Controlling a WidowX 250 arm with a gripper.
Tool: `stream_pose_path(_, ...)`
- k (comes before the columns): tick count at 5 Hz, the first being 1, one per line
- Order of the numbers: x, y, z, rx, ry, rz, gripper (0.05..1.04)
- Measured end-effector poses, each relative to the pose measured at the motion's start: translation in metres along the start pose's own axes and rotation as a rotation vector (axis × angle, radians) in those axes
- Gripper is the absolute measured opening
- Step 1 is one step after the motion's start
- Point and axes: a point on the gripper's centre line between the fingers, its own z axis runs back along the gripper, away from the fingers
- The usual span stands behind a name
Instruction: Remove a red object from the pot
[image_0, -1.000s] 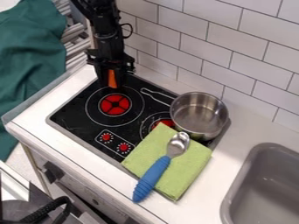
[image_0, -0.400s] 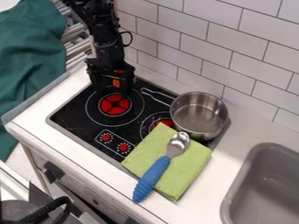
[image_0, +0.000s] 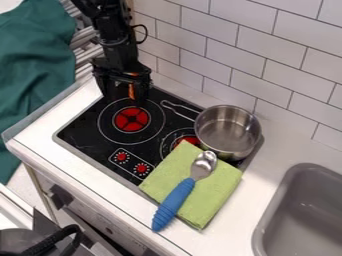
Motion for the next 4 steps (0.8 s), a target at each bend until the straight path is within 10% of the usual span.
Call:
stream_pose_path(2, -0.025, -0.032, 0.035, 0.014, -0.053, -0.043, 1.01)
stream_pose_path(4, -0.071, -0.061, 0.034, 0.02, -0.001, -0.054, 1.01)
